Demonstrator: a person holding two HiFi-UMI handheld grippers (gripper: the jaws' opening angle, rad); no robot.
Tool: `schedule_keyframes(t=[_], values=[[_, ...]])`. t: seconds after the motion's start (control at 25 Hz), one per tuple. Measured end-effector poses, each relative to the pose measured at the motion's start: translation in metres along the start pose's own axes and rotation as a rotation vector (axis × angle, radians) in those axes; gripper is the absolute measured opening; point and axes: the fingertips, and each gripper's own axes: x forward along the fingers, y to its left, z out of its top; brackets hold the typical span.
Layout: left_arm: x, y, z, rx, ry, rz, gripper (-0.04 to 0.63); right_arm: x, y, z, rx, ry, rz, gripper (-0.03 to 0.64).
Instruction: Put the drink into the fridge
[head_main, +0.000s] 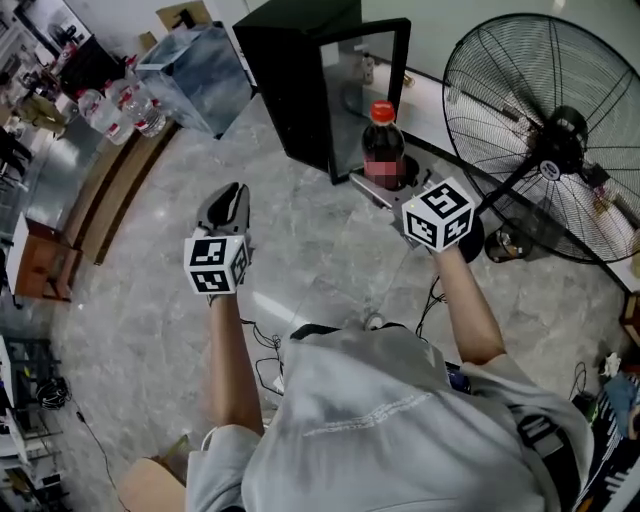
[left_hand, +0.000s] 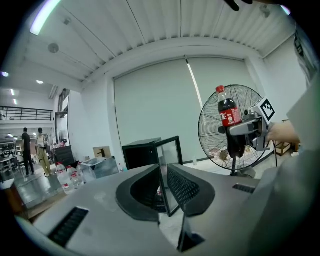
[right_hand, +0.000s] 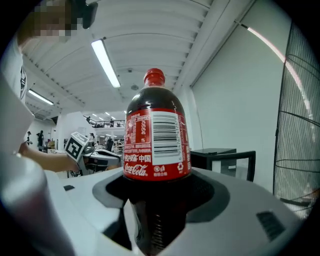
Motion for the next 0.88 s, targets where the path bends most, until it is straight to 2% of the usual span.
schedule_keyframes(t=[0.2, 0.4, 0.56, 0.72, 0.88], values=[[0.014, -0.014, -0.001, 0.018, 0.030, 0.006, 0.054, -0.002, -0.009, -0.005, 0.005, 0.013, 0.046, 0.310], [0.038, 0.001, 0.010, -0.005, -0.011, 0.010, 0.054, 0.017, -0.025, -0.004, 0.014, 0.010, 0.052, 0.310], [0.064, 0.033, 0.000, -0.010, -0.022, -0.002, 0.054, 0.056, -0.032, -0.006, 0.048, 0.017, 0.051, 0.310], [0.095, 0.081, -0.008, 0.060, -0.003, -0.018, 0.054, 0.106, -0.034, 0.002, 0.037, 0.018, 0.026, 0.310], [0.128, 0.137, 0.004, 0.076, -0.014, -0.053, 0.054, 0.163, -0.042, 0.019, 0.082, -0.019, -0.010, 0.310]])
